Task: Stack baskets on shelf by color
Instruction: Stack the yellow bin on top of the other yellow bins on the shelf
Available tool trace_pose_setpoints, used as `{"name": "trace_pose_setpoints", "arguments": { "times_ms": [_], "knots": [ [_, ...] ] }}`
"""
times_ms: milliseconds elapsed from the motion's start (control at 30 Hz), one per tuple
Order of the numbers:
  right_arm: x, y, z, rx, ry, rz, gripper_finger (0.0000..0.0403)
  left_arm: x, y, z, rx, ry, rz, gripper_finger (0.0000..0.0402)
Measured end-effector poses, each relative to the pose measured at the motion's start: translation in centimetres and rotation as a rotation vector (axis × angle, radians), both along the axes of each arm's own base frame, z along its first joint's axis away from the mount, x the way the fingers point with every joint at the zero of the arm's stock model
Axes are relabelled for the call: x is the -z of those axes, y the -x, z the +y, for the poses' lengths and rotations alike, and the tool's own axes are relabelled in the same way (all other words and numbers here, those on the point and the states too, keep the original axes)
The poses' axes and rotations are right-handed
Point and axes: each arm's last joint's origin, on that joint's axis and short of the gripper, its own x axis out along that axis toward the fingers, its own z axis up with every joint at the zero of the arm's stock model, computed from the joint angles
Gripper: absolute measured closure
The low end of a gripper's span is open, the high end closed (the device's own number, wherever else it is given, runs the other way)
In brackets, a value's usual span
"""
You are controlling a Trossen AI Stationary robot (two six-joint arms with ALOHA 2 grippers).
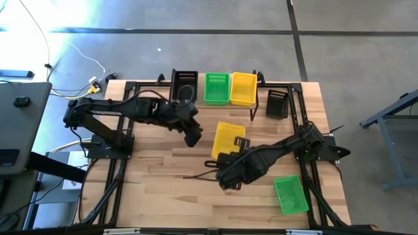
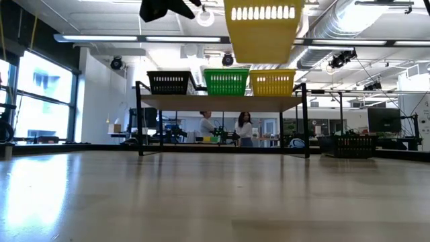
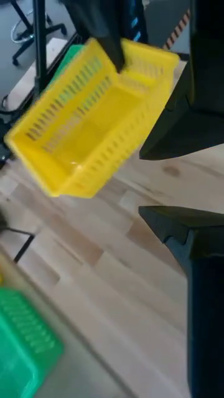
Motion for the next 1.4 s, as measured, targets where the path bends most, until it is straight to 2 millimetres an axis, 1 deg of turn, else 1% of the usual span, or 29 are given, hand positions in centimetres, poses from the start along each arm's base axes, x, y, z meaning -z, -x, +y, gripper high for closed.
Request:
{"name": "trace_pose_setpoints", "arguments": {
  "times_ms": [133, 267, 367, 600, 800, 1000, 1133, 1233, 1400],
  "knots": [
    [-1.6, 0.2, -2.3, -0.035, 0.074, -0.034, 0.0403, -0.6, 0.8, 1.0, -0.009, -0.029, -0.009, 0.0282],
    [-3.3, 0.5, -5.1, -0.063, 0.157, -0.054, 0.0403, -1.2, 1.5, 2.0, -0.013, -0.068, -0.017, 0.0282],
    [-4.8, 1.1, -7.4, -0.071, 0.205, -0.068, 0.0403, -1.4, 1.9, 2.7, -0.012, -0.097, -0.013, 0.0282],
    [-8.2, 3.6, -12.1, -0.060, 0.314, -0.104, 0.0403, -1.7, 2.6, 4.4, -0.036, -0.133, -0.010, 0.0282],
    [-10.3, 5.7, -15.6, -0.030, 0.390, -0.104, 0.0403, -1.7, 3.0, 5.8, -0.079, -0.144, 0.000, 0.0282],
    [-10.9, 6.7, -19.2, 0.014, 0.426, -0.060, 0.0403, -1.7, 3.4, 6.9, -0.102, -0.161, 0.010, 0.0282],
    [-10.9, 6.9, -21.4, 0.020, 0.405, -0.032, 0.0403, -1.7, 3.6, 7.5, -0.123, -0.163, 0.013, 0.0282],
    [-10.9, 7.0, -23.0, 0.023, 0.364, -0.045, 0.0403, -1.7, 3.8, 8.0, -0.130, -0.171, 0.018, 0.0282],
    [-11.0, 7.3, -25.0, 0.046, 0.309, -0.066, 0.0403, -1.7, 4.0, 8.6, -0.152, -0.172, 0.021, 0.0282]
  ]
}}
